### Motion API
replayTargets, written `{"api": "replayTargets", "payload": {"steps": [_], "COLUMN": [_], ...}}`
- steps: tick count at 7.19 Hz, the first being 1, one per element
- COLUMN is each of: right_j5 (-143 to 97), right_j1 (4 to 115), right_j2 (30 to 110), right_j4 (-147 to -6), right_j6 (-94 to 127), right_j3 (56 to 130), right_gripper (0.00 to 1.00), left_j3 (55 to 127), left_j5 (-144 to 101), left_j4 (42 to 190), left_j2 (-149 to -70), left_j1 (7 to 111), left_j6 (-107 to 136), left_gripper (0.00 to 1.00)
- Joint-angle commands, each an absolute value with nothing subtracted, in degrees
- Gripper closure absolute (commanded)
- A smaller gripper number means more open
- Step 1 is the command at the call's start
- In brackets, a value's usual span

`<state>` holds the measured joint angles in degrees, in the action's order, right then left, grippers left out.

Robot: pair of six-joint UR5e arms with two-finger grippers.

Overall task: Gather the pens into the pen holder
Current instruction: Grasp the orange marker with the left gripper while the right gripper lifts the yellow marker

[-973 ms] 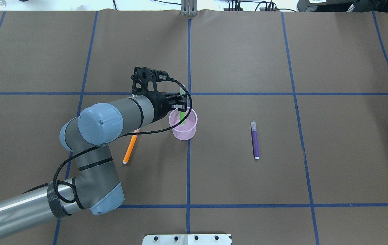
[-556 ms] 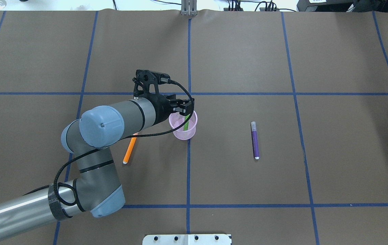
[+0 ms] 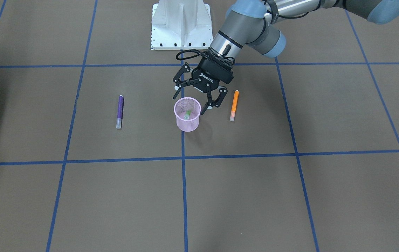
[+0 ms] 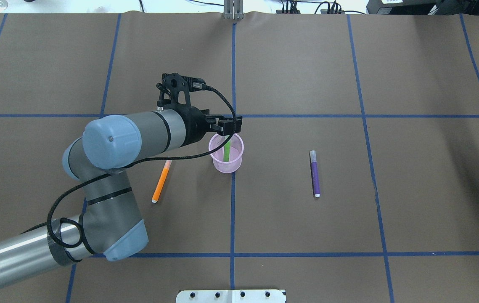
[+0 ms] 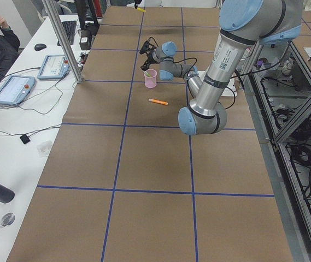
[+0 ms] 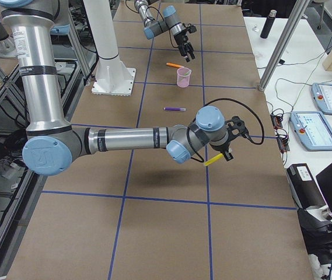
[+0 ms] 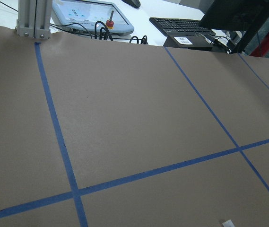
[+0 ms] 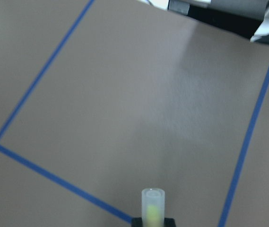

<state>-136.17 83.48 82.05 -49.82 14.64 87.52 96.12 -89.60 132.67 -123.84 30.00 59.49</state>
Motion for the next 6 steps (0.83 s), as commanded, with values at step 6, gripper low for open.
{"api": "replayTargets", "payload": {"steps": [6], "right_j5": [-111.7], "right_j1": [63.6], "right_j2": [79.5], "right_j4": [-30.9], "right_j6": [51.2], "right_j3": [97.3], "right_gripper": [1.00], "left_j3": [98.0], "left_j5": [-118.9], "left_j4": [102.9], "left_j2": [-124.1], "left_j1": [40.6], "left_j6": [58.5], "left_gripper": [0.01]}}
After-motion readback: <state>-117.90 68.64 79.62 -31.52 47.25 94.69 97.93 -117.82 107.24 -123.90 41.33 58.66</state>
